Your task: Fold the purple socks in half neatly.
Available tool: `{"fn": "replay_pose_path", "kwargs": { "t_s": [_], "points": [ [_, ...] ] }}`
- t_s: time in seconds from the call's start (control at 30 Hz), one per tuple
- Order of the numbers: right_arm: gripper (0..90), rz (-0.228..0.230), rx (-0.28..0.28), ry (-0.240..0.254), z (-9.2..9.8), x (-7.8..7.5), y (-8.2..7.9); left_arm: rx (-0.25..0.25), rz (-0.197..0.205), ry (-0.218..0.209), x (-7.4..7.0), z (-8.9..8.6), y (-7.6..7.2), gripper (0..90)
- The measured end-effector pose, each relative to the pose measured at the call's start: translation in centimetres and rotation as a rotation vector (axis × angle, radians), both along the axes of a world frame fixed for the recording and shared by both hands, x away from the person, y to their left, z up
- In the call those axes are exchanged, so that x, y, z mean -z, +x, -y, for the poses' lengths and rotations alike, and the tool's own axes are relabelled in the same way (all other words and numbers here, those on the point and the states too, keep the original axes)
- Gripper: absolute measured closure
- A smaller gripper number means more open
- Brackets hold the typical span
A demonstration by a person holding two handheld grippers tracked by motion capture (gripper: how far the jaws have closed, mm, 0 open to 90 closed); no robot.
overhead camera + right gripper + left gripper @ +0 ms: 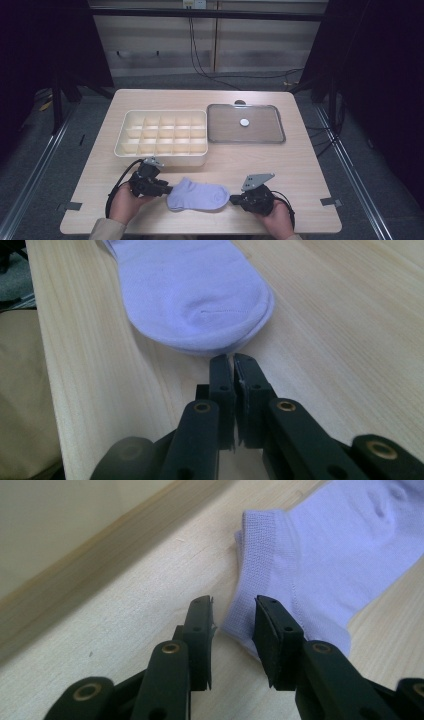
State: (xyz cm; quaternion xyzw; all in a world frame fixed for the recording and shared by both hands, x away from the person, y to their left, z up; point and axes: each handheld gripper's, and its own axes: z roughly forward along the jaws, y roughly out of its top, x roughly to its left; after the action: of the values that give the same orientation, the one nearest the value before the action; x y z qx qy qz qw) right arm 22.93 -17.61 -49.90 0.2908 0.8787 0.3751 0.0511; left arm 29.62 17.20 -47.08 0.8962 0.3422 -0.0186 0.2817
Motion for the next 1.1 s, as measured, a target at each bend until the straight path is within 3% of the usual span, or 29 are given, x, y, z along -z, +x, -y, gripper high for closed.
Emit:
{"fn": "replay_pose_path", "kwargs": {
  "t_s": [0.17,0.23,0.5,0.53,0.6,0.83,1.1],
  "points": [
    [86.6,0.0,-0.008,0.004,-0.1,0.0,0.0,-0.002,0.013,0.048,0.3,0.4,-0.1,69.2],
    [86.5,0.0,-0.006,0.001,-0.1,0.0,-0.1,0.011,0.013,0.091,0.4,0.6,-0.3,70.5],
    [86.5,-0.002,-0.002,0.0,-0.1,0.0,-0.1,0.008,0.0,0.083,0.4,0.9,-0.3,75.4],
    [86.5,-0.004,-0.003,0.001,-0.1,0.0,-0.1,0.005,-0.001,0.081,0.4,0.9,-0.3,75.0],
    [86.5,-0.006,-0.004,0.003,-0.1,0.0,-0.1,0.003,-0.01,0.073,0.4,0.8,-0.2,65.6],
    [86.5,-0.005,-0.004,0.008,0.0,0.0,0.0,-0.003,0.028,0.054,-0.1,0.8,0.3,64.3],
    [86.8,-0.011,-0.002,0.013,0.0,0.1,0.1,-0.001,0.01,0.063,0.6,1.4,0.5,62.9]
  ]
}}
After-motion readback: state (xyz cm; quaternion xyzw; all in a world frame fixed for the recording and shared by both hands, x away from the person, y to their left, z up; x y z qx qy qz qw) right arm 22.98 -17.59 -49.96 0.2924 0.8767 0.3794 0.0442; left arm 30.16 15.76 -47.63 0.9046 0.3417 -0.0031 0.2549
